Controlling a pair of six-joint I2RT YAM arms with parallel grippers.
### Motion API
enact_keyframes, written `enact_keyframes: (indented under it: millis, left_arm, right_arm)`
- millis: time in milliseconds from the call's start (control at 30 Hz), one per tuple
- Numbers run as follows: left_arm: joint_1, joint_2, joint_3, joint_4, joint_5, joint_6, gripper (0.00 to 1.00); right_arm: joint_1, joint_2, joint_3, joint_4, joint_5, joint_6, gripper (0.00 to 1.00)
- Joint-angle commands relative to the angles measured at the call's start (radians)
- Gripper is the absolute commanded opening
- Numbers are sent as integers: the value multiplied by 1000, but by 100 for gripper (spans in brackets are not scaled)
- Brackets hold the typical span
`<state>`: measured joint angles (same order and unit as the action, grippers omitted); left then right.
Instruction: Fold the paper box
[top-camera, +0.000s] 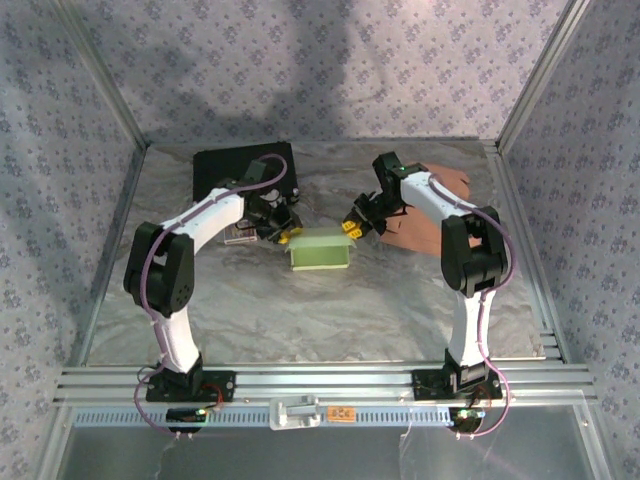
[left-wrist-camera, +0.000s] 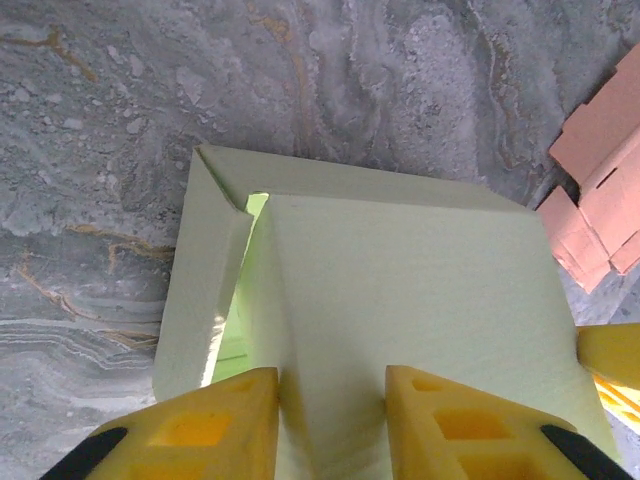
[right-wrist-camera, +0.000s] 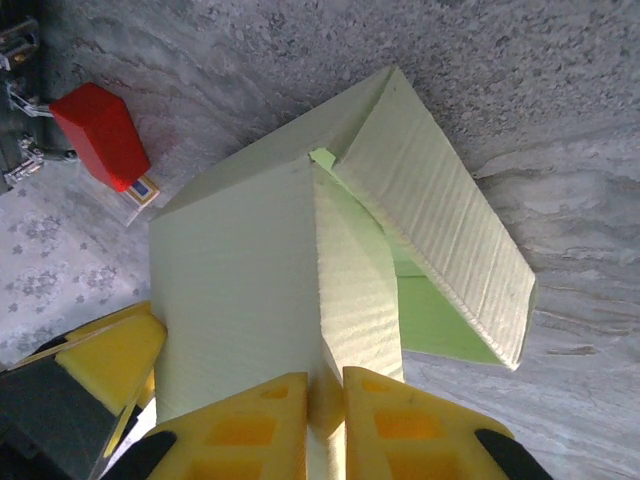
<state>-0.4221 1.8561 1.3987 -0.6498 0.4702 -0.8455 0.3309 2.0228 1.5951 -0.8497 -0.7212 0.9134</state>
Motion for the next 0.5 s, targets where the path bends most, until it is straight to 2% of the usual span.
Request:
enact_keyframes:
  millis: [0, 167, 300, 467]
  left_arm:
    - [-9, 5, -14, -22, -10, 54, 33]
    - [-15, 3, -28, -54, -31, 84, 34]
    - [-22, 0, -32, -66, -46, 113, 40]
    - [-35, -3, -49, -61, -59, 131, 41]
  right_arm:
    - [10, 17, -24, -36, 17, -41, 16]
    - [16, 11, -28, -65, 65, -78, 16]
    - [21, 16, -18, -95, 98, -116, 18]
    - [39, 19, 16, -141, 149, -179, 22]
